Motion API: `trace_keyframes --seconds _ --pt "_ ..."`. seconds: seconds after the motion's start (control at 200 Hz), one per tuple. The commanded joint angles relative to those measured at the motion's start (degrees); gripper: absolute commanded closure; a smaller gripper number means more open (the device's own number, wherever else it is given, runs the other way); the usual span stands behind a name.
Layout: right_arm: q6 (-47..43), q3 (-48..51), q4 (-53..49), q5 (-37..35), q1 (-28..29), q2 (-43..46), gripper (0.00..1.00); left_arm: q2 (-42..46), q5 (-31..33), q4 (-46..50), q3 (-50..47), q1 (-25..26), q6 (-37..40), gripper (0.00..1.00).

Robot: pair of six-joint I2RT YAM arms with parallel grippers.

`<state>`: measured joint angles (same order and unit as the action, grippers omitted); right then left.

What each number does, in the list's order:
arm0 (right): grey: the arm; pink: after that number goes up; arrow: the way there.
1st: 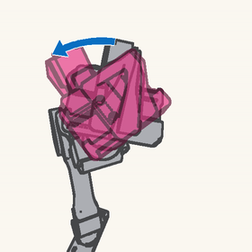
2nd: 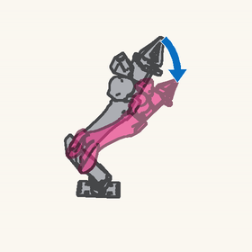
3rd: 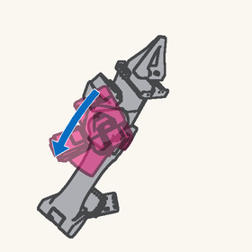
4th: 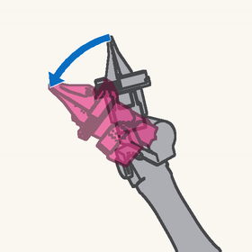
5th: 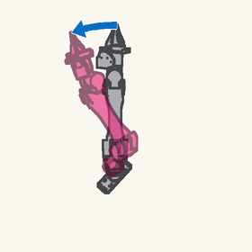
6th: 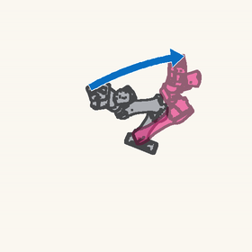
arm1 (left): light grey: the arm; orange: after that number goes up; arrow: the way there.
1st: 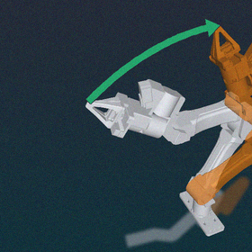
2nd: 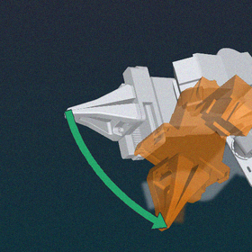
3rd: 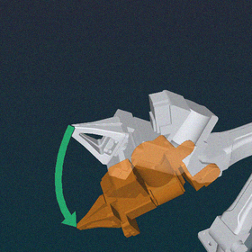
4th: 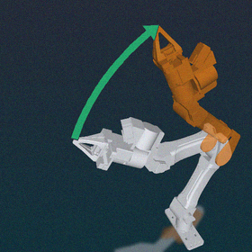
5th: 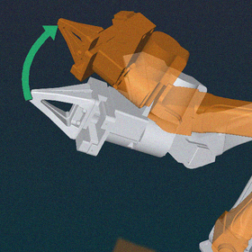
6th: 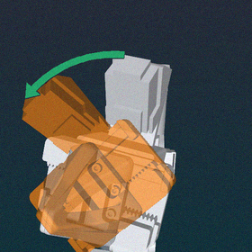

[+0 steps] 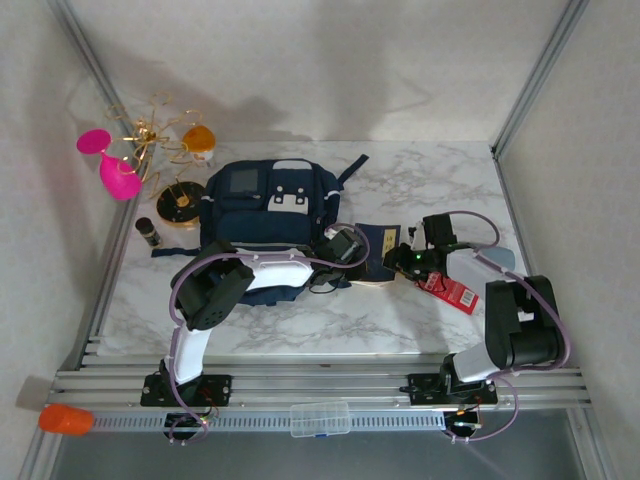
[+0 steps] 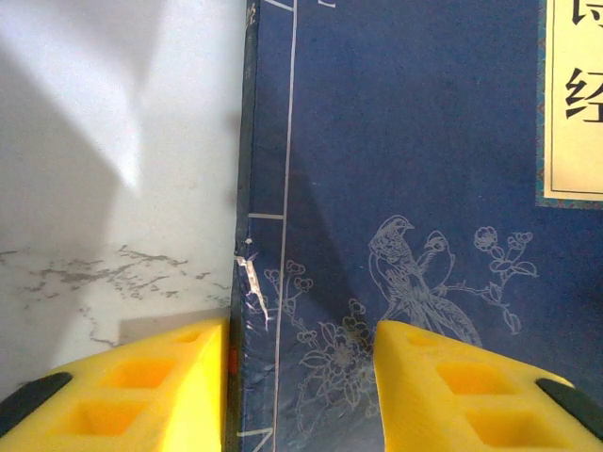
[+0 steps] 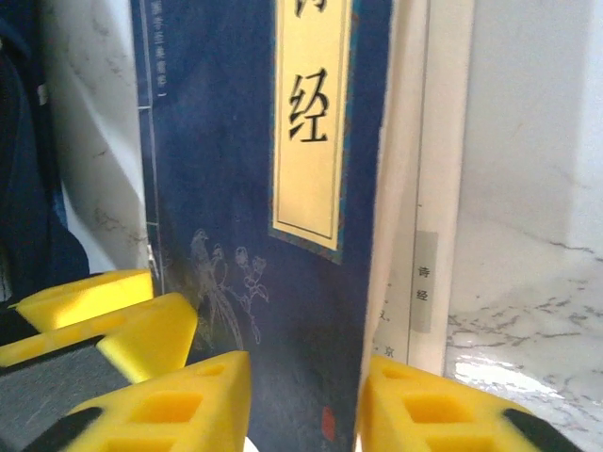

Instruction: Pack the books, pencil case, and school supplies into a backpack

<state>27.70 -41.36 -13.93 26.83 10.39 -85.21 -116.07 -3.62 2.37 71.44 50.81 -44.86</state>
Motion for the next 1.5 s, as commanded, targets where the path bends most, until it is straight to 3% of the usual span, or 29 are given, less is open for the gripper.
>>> trace_keyframes --seconds 0.0,0.325,0.706,1.086,1.337,1.497 --pt "-0.17 -1.31 0.84 0.82 0.11 -1.17 0.71 0.25 0.19 0.84 -0.56 0.43 -0.49 0.57" --pt "-0.23 -0.78 2.37 2.13 -0.27 -0.54 1.00 1.86 -0.78 -1.20 -1.74 0.52 -1.23 0.53" --pt "-0.98 -1.68 2.08 4.57 -0.31 4.91 1.00 10.34 1.24 -3.59 -6.05 0.30 -2.86 0.38" --pt "-0.52 -4.70 0.93 11.51 -0.27 11.68 1.00 29.94 -0.49 -11.16 -18.66 -3.34 -6.15 0.25" --pt "0.74 -8.87 -1.04 19.70 -0.05 14.97 1.00 40.44 -7.93 -20.80 -28.86 -9.76 -10.19 0.15" --pt "3.57 -10.44 0.96 25.44 1.30 16.56 1.00 40.31 -11.41 -25.51 -30.57 -11.77 -11.12 0.12"
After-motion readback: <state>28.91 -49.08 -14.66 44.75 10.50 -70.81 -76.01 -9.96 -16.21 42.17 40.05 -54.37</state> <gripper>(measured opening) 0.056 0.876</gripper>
